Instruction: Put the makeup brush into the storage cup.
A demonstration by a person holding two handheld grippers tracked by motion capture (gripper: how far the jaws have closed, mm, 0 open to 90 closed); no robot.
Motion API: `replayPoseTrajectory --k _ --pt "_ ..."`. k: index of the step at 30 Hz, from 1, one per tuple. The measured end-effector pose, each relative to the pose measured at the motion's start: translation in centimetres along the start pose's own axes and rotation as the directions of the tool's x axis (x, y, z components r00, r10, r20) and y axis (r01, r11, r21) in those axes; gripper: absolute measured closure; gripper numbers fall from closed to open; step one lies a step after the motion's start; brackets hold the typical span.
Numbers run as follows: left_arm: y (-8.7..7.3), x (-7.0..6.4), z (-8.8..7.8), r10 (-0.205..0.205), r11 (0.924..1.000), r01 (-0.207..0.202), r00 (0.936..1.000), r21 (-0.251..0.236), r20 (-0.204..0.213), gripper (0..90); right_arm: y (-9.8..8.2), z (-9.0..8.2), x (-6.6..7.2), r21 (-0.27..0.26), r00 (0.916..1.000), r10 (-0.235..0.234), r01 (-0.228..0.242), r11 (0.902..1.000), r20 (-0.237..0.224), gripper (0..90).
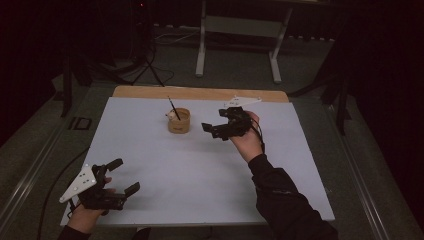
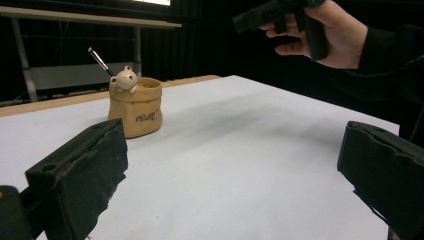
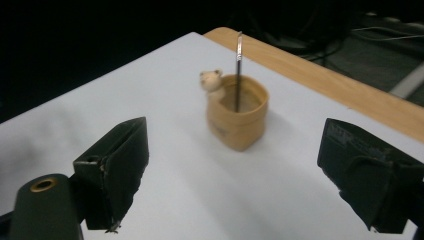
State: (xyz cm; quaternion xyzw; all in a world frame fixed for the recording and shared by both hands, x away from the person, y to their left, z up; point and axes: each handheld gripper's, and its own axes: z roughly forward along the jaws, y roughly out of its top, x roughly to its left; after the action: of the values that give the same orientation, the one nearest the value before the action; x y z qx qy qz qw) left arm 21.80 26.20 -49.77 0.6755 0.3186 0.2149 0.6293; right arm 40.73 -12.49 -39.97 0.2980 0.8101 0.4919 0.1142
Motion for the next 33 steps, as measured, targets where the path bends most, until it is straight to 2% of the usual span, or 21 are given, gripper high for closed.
replayPoseTrajectory --k 1,3,5,9,12,14,15,19,21,24,27,31,33 --pt "0.0 0.0 0.0 0.0 1.0 0.0 1.0 0.0 0.0 0.2 -0.3 -0.2 -0.1 -0.01 0.9997 -0.011 0.012 0.9999 0.022 13.5" --pt "0.0 0.0 0.0 0.001 1.0 -0.001 1.0 0.001 0.0 0.3 -0.8 -0.5 -0.5 -0.016 0.9998 -0.02 0.02 0.9997 0.0 13.6" --pt "0.0 0.0 0.0 0.001 1.0 -0.001 1.0 0.001 0.0 0.3 -1.1 -0.8 -0.6 -0.03 0.9996 -0.024 0.025 0.9993 0.011 13.9" --pt "0.0 0.0 0.1 0.002 1.0 -0.002 1.0 0.003 0.001 0.3 -2.0 -1.6 -1.0 -0.054 0.9993 -0.002 0.0 0.9985 -0.037 14.1" --pt "0.0 0.0 0.1 0.001 1.0 -0.001 1.0 0.004 0.002 0.2 -2.3 -2.0 -0.9 -0.054 0.9988 -0.015 0.013 0.9985 -0.045 13.1" --pt "0.0 0.0 0.1 0.002 1.0 -0.002 1.0 0.003 0.004 0.2 -2.8 -2.8 -0.7 -0.099 0.9989 -0.025 0.021 0.9948 -0.041 13.5" --pt "0.0 -0.1 0.1 0.003 1.0 -0.003 1.0 0.003 0.005 0.2 -3.0 -3.1 -0.8 -0.114 0.9979 -0.026 0.02 0.9933 -0.059 13.4" --pt "0.0 -0.1 0.1 0.004 1.0 -0.004 1.0 0.004 0.005 0.3 -3.9 -4.2 -0.6 -0.142 0.9956 -0.038 0.026 0.9896 -0.086 13.9" --pt "0.0 -0.1 0.1 0.003 1.0 -0.003 1.0 0.002 0.006 0.2 -4.1 -4.6 -0.4 -0.115 0.997 -0.049 0.042 0.9925 -0.059 13.8" --pt "0.0 -0.2 0.1 0.003 1.0 -0.003 1.0 0.003 0.007 0.3 -4.7 -5.4 -0.3 -0.107 0.9977 -0.06 0.057 0.9927 -0.032 13.4" --pt "0.1 -0.2 0.2 0.001 1.0 -0.001 1.0 0.002 0.007 0.3 -5.3 -6.4 -0.6 -0.133 0.9976 -0.05 0.043 0.9903 -0.049 13.8" --pt "0.1 -0.2 0.2 0.001 1.0 -0.001 1.0 0.003 0.009 0.2 -6.1 -7.5 -0.9 -0.132 0.9972 -0.041 0.033 0.9907 -0.062 14.4" --pt "0.1 -0.2 0.2 0.001 1.0 -0.001 1.0 0.003 0.009 0.2 -6.5 -8.1 -0.8 -0.137 0.9976 -0.044 0.036 0.9899 -0.054 14.4"
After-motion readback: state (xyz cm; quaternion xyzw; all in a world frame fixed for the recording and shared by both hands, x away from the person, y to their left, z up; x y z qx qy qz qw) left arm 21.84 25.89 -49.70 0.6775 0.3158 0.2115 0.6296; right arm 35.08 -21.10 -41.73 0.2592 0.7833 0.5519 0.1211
